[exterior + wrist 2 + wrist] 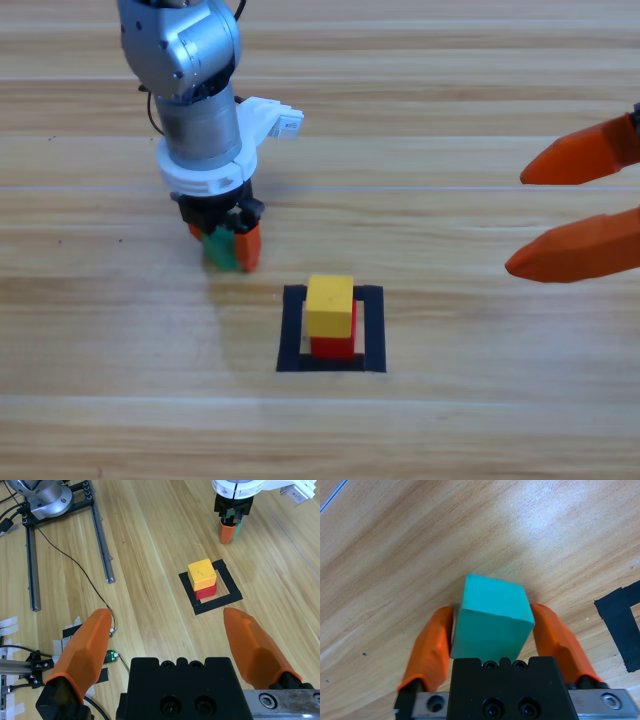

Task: Stack the blocks in the rectangular block: red at the bottom, yellow in the middle, green on top

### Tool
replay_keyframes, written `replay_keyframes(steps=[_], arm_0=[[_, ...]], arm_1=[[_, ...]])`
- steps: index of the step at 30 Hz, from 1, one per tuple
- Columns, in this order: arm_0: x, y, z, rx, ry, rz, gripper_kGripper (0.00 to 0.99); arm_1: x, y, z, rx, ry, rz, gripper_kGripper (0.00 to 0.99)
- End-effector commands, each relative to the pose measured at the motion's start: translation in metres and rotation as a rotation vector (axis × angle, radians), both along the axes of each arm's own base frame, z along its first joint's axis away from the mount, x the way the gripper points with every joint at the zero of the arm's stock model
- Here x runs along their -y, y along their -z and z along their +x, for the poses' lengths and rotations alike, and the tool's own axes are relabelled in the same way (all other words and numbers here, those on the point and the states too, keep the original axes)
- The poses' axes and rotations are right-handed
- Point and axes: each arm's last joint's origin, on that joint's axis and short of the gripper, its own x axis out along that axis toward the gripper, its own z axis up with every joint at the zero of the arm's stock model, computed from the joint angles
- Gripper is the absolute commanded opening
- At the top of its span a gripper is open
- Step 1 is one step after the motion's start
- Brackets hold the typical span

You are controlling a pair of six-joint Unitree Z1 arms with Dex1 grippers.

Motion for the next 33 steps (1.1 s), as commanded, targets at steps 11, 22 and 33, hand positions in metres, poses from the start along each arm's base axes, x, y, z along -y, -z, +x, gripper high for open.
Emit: replay_keyframes(steps=[11,22,33], arm_0=[[0.004,0.007,-0.001,0.007,-0.118,0.035,0.000],[0.012,-0.041,0.003,-0.037,-0.461,0.121,0.000],[0.043,-0.102,-0.055,-0.012,-0.585,-0.010,0.000]], arm_1=[[-0.004,0.006,0.004,0.013,-0.011,0.021,0.986],[-0.015,-0.003,-0.009,0.084,-0.048,0.029,0.985],[-0.016,-0.005,-0.016,0.102,-0.072,0.033,0.985]])
